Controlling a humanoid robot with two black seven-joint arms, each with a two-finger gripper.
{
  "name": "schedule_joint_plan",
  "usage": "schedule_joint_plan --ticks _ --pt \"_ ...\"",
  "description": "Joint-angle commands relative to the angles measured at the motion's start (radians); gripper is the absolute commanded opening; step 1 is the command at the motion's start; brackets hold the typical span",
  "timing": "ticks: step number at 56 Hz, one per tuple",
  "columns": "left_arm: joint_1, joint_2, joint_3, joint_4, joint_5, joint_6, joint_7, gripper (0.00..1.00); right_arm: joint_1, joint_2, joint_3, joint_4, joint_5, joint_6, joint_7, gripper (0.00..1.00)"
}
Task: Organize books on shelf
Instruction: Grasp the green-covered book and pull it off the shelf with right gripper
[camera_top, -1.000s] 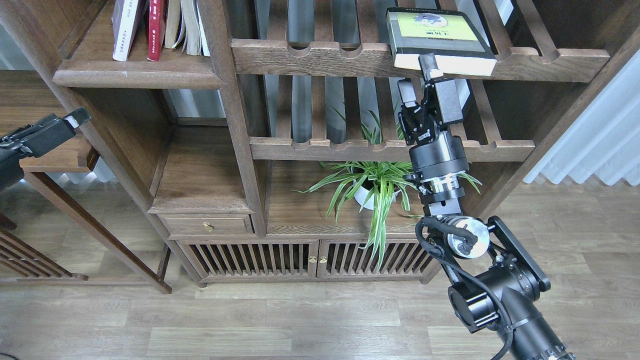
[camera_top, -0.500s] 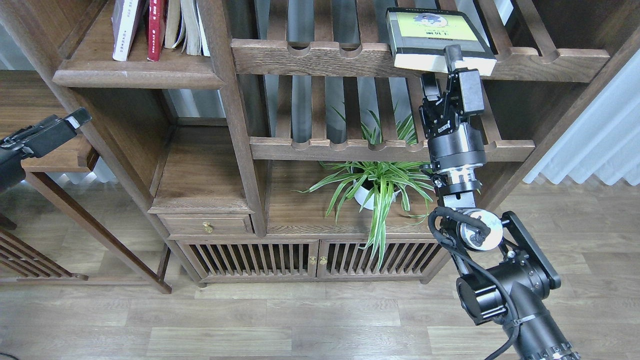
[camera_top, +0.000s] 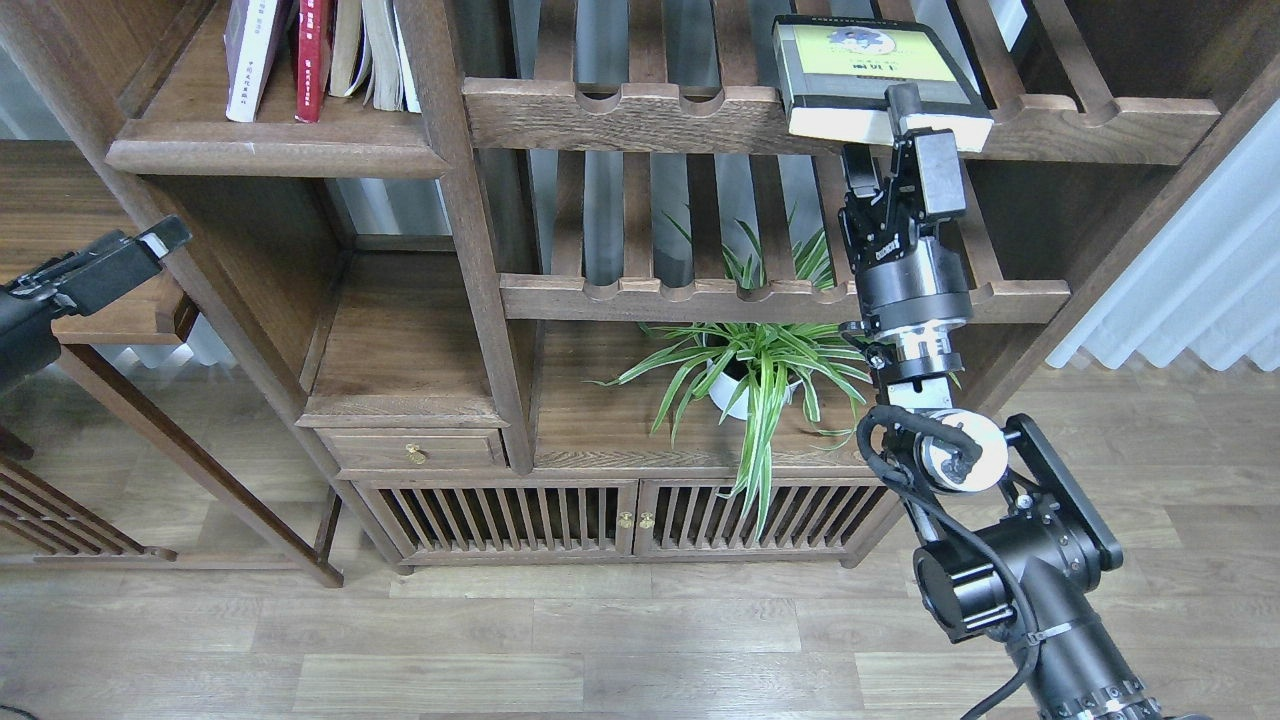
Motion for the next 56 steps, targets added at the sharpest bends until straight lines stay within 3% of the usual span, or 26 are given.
schedule_joint_plan --ticks 1,15,25,41,46,56 --pt "-0.001 0.0 0.0 0.0 0.0 0.0 0.0 1.0 0.001 0.0 0.009 0.005 0.002 -0.02 0.001 0.96" --pt "-0.001 0.0 0.0 0.0 0.0 0.0 0.0 1.0 0.016 0.0 0.011 0.005 0.002 -0.02 0.001 0.96" --pt "-0.001 0.0 0.0 0.0 0.0 0.0 0.0 1.0 0.027 0.0 0.011 0.005 0.002 -0.02 0.002 0.91" --pt "-0.004 0.0 -0.001 0.0 0.0 0.0 0.0 1.0 0.021 0.0 0.012 0.005 0.002 -0.02 0.065 0.61" --pt "-0.006 0.0 0.0 0.0 0.0 0.0 0.0 1.0 0.02 0.0 0.012 0.005 0.002 -0.023 0.068 0.59" --pt "-0.006 0.0 -0.001 0.0 0.0 0.0 0.0 1.0 0.003 0.0 0.011 0.006 0.002 -0.02 0.068 0.42"
